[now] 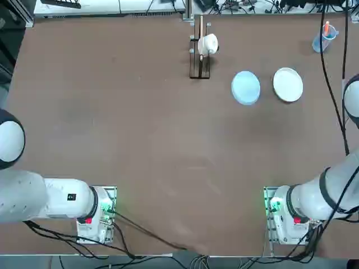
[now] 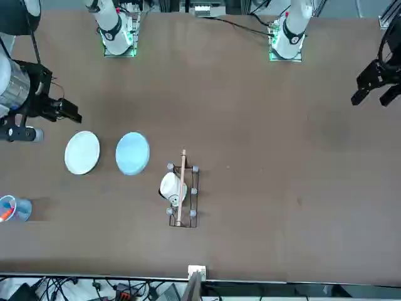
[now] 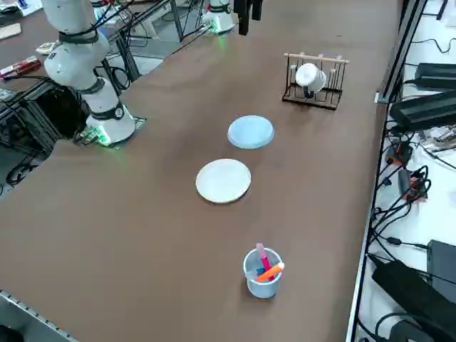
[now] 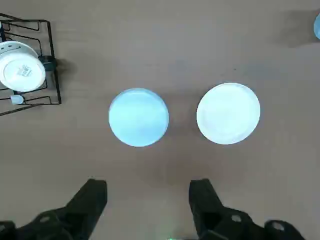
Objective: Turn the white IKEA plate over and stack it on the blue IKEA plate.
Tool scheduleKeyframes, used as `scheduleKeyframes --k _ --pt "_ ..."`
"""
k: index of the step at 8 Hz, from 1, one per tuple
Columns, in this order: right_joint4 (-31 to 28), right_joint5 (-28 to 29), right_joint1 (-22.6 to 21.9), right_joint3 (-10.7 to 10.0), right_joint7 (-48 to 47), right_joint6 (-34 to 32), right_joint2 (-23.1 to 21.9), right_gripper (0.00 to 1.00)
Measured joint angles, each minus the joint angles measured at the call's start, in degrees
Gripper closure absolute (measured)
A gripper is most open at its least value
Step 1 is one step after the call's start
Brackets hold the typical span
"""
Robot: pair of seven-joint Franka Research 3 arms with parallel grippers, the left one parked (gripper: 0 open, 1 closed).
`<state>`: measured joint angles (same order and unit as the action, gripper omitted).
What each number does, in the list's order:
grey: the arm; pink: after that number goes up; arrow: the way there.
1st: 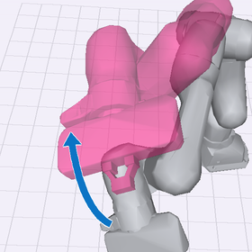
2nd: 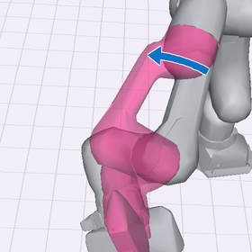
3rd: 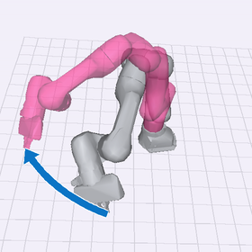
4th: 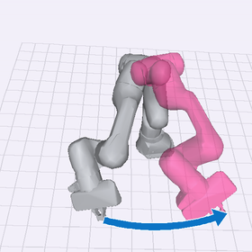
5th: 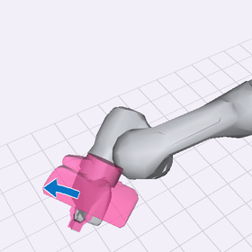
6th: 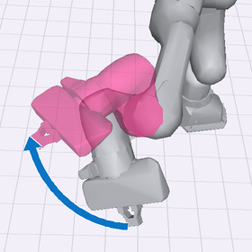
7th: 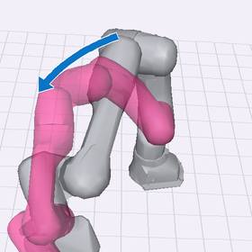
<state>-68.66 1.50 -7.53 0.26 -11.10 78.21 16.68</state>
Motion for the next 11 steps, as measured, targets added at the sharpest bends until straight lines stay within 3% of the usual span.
scheduleKeyframes --k 6,9,11 --pt "-0.5 -0.11 0.03 0.0 0.69 0.2 0.27 0.0" --pt "-4.69 -1.59 0.61 -0.08 1.1 1.05 1.03 0.0" --pt "-13.57 -2.29 1.93 -0.14 1.25 11.44 -0.23 0.0"
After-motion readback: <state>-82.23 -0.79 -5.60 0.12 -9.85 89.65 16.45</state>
